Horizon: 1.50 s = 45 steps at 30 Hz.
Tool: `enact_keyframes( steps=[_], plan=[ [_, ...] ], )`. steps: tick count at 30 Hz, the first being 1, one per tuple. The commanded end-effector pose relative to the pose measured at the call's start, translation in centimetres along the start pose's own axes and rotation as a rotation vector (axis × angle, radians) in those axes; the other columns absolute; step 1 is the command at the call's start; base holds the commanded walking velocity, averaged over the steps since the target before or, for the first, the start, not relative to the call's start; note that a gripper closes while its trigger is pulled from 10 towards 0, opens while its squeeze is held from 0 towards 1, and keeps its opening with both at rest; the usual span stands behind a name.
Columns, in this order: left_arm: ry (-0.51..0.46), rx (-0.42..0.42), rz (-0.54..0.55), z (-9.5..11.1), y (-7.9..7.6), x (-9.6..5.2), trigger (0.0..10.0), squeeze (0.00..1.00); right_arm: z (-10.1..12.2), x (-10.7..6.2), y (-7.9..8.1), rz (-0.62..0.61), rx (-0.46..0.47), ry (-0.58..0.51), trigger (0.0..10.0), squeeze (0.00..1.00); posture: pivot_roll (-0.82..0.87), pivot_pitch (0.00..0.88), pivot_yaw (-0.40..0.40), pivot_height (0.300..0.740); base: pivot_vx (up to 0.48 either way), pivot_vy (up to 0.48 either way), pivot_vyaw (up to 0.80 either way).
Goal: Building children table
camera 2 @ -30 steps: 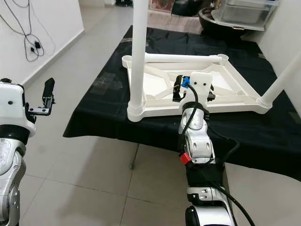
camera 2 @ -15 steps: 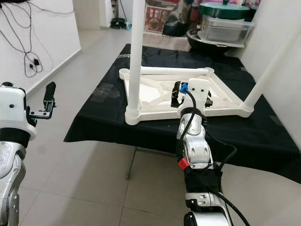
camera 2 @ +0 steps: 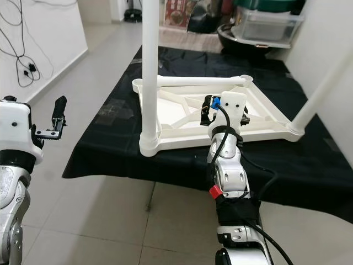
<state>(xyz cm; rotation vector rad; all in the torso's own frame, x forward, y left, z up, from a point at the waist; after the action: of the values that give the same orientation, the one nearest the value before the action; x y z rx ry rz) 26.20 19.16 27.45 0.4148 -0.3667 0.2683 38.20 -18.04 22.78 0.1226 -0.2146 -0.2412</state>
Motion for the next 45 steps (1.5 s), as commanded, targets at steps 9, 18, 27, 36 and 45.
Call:
enact_keyframes(
  steps=[9,18,27,36,45],
  plan=[
    [0.001,-0.018,-0.024,0.0,-0.5,-0.1,10.0,0.0,0.5,0.1,-0.6,-0.015,-0.003,-0.029,10.0,0.0,0.11,0.09,-0.079,0.74,0.41,0.0,0.0],
    [0.013,-0.024,-0.001,-0.2,-0.3,-0.1,10.0,0.0,0.5,0.1,-0.6,-0.015,-0.002,-0.027,10.0,0.0,0.11,0.09,-0.078,0.74,0.089,0.0,0.0],
    [0.027,-0.021,0.0,-0.4,-0.4,-0.2,10.0,0.0,-0.2,0.6,0.8,0.137,0.095,0.036,10.0,0.0,0.11,0.088,-0.076,0.74,0.0,0.0,0.0],
    [0.112,-0.055,-0.082,-2.5,-2.6,-2.7,10.0,0.0,-1.9,0.3,0.9,0.494,0.14,0.126,10.0,0.0,0.1,0.07,-0.077,0.74,0.0,0.0,0.0],
    [0.197,-0.054,-0.141,-4.4,-3.4,-5.3,10.0,0.0,-4.1,-0.7,-1.2,0.731,0.04,0.272,10.0,0.0,0.1,0.066,-0.077,0.74,0.0,0.0,0.0]
  ],
)
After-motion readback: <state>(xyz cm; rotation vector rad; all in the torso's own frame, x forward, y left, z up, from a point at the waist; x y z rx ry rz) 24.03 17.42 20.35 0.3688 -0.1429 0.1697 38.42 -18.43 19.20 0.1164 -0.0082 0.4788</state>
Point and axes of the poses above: a point about 5 cm out from each wrist's last joint towards the gripper, its own x axis pointing out of the wrist towards the gripper, its own z axis along the axis of the wrist's last joint, y = z × x, the point moved 3 cm from there along x, pointing out of the wrist towards the gripper, and after that the axes turned 8 degrees about x, right-handed, at the moved point
